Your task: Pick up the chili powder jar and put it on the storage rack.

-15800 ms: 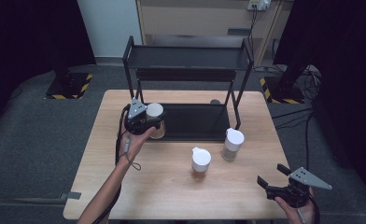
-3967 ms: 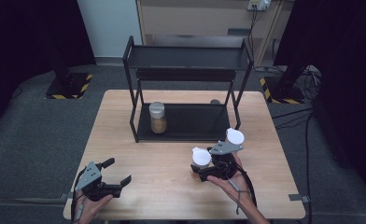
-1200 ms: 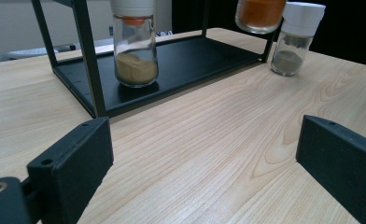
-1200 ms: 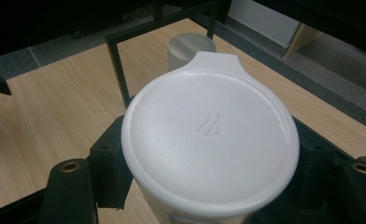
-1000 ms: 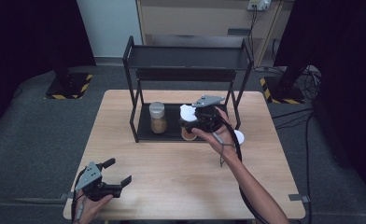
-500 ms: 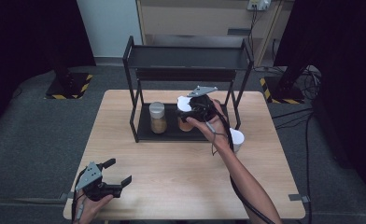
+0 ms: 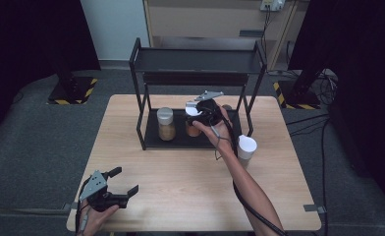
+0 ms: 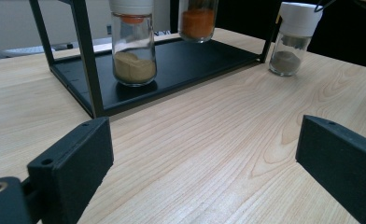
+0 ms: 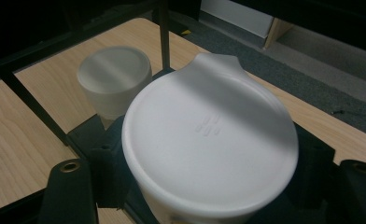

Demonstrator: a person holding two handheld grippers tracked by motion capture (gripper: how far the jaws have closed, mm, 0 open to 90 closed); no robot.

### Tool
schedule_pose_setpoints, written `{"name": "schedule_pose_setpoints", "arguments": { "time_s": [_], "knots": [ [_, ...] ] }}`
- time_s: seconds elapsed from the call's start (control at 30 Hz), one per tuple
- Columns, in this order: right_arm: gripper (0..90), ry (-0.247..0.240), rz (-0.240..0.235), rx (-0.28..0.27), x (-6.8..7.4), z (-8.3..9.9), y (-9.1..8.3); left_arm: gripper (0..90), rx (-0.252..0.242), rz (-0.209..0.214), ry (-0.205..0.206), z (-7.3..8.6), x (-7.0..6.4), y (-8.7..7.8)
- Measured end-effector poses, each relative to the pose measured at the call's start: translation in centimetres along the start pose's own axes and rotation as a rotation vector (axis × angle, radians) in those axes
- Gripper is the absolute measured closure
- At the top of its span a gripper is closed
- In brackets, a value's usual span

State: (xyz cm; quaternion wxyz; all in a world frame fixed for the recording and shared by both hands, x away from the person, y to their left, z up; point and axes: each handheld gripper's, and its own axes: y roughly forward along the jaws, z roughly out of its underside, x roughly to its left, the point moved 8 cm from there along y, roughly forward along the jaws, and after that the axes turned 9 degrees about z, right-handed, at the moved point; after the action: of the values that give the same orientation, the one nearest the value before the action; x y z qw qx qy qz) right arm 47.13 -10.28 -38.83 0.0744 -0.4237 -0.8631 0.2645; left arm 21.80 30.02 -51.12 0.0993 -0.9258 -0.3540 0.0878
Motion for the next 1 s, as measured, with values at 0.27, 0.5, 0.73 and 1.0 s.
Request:
{"name": "schedule_pose_setpoints", "arguments": {
  "time_s": [0.27,0.5,0.73,1.0],
  "knots": [
    [31.1,0.019,0.02,0.016,0.0,0.8,1.8,3.0,0.002,0.002,0.002,0.0,0.0,0.0],
    [31.0,0.021,0.028,0.022,0.1,1.5,2.8,3.1,0.002,0.003,0.004,0.0,0.0,0.0],
    [31.0,0.03,0.029,0.028,0.2,2.0,3.5,3.1,0.002,0.004,0.003,0.0,0.1,0.0],
    [31.0,0.03,0.027,0.037,0.2,2.3,4.0,3.2,0.003,0.004,0.005,0.0,0.1,0.1]
  ]
}}
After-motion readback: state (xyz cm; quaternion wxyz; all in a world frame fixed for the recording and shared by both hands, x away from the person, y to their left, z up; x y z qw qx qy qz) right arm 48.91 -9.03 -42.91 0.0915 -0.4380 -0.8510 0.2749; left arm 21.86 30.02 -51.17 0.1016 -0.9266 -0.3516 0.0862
